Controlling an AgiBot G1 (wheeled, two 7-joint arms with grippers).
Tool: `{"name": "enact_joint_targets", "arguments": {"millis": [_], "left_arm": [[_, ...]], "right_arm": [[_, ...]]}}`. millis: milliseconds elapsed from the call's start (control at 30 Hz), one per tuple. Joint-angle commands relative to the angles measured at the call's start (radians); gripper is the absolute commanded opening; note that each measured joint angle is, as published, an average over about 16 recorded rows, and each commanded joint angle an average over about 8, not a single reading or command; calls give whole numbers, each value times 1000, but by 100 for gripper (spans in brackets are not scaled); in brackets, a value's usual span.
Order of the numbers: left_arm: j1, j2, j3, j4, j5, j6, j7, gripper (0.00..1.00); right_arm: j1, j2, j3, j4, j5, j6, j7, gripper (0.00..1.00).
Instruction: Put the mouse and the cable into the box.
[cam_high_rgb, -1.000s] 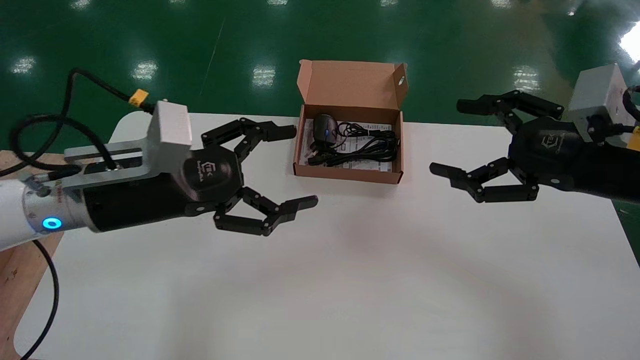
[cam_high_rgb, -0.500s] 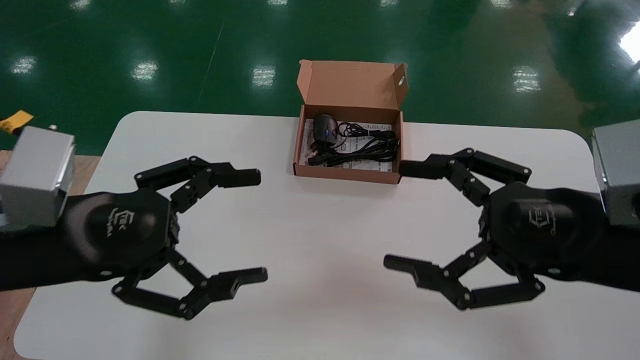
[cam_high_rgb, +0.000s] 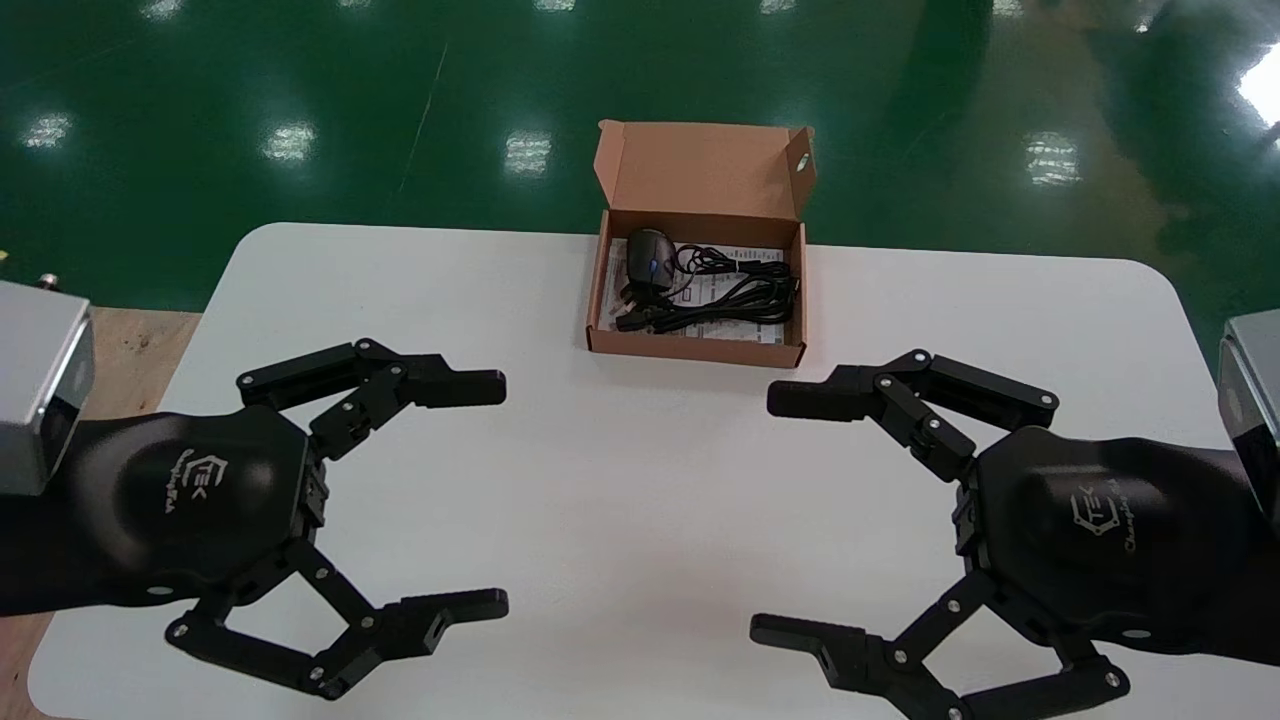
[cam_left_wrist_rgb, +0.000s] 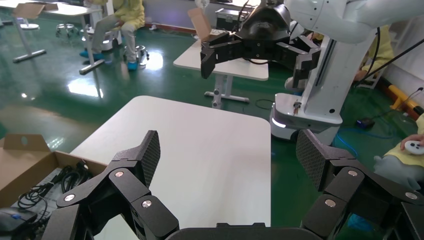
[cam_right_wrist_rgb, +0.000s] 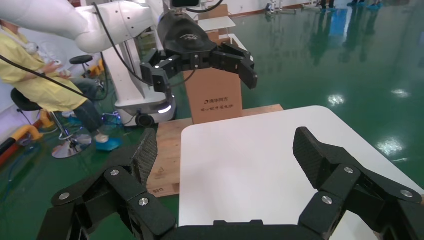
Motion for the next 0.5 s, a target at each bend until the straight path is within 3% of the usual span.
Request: {"name": "enact_joint_targets", "arguments": {"millis": [33,500], "left_arm": [[-2,2,3,3,0,-3,2,100],[-7,10,12,13,4,-12,9,100]], "right_arm": [[5,0,-2,-6,-4,2,-3,100],[19,-3,-8,-24,-19,8,-10,100]]}}
